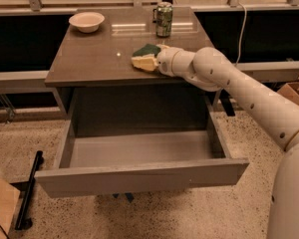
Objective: Place sponge into top drawer
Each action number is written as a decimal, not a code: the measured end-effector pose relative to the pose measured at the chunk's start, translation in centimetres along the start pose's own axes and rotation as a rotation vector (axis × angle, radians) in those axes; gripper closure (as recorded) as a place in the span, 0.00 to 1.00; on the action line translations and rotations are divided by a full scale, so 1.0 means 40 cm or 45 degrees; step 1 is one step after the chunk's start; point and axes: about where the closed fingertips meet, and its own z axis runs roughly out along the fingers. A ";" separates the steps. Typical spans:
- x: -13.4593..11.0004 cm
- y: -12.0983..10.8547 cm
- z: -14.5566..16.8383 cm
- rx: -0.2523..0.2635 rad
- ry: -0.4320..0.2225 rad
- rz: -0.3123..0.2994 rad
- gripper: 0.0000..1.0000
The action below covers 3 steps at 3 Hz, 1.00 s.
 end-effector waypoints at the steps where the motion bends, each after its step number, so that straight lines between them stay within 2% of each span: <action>1: 0.000 0.000 0.000 0.000 0.000 0.000 1.00; 2: -0.001 0.000 0.000 0.000 0.000 0.000 1.00; 3: -0.001 0.000 0.000 0.000 0.000 0.000 0.84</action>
Offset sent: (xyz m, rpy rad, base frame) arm -0.1633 -0.0616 0.1673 -0.4214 -0.1568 -0.1819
